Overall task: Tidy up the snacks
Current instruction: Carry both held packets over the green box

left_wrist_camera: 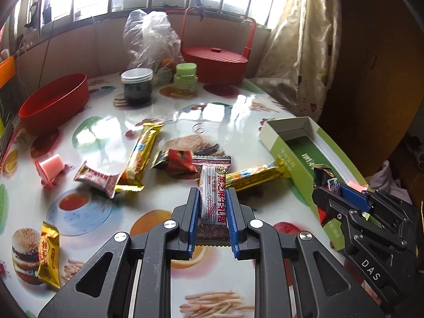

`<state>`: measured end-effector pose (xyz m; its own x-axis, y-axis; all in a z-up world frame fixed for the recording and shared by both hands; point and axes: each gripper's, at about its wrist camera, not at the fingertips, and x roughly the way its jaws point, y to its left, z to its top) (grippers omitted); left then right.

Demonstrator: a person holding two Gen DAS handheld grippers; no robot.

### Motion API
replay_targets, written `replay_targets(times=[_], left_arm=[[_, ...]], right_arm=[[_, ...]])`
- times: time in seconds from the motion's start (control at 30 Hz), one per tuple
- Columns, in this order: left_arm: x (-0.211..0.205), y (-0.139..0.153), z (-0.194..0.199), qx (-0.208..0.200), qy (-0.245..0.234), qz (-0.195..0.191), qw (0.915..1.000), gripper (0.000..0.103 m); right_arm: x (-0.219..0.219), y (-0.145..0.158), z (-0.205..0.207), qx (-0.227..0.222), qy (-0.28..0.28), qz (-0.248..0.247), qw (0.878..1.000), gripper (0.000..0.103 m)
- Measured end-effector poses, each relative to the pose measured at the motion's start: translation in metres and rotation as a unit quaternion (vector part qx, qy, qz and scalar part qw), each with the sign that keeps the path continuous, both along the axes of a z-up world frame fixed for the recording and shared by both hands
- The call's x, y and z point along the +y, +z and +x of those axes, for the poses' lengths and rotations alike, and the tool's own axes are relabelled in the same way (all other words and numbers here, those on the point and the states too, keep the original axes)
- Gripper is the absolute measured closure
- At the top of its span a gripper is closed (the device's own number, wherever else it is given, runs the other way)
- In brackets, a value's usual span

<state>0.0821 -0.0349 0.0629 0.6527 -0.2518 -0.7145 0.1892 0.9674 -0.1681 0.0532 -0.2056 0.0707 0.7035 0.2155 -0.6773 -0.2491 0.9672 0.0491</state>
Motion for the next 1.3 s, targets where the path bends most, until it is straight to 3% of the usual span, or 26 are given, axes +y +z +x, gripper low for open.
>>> replay_targets(times=[0.6,1.3], left_arm=[[-0.052,0.012,0.011,-0.011,-0.060,-0.007,0.9981,0.082],[-0.106,0.009,0.035,0.002,-0.113,-0.013,0.9935,0.082]], right_arm=[[-0.049,0.009,-0.006,-0.014,-0.057,0.002,0.998,0.084],[-0.105,-0.008,-0.010,0.009,-0.119,0.003,0.993,0.084]])
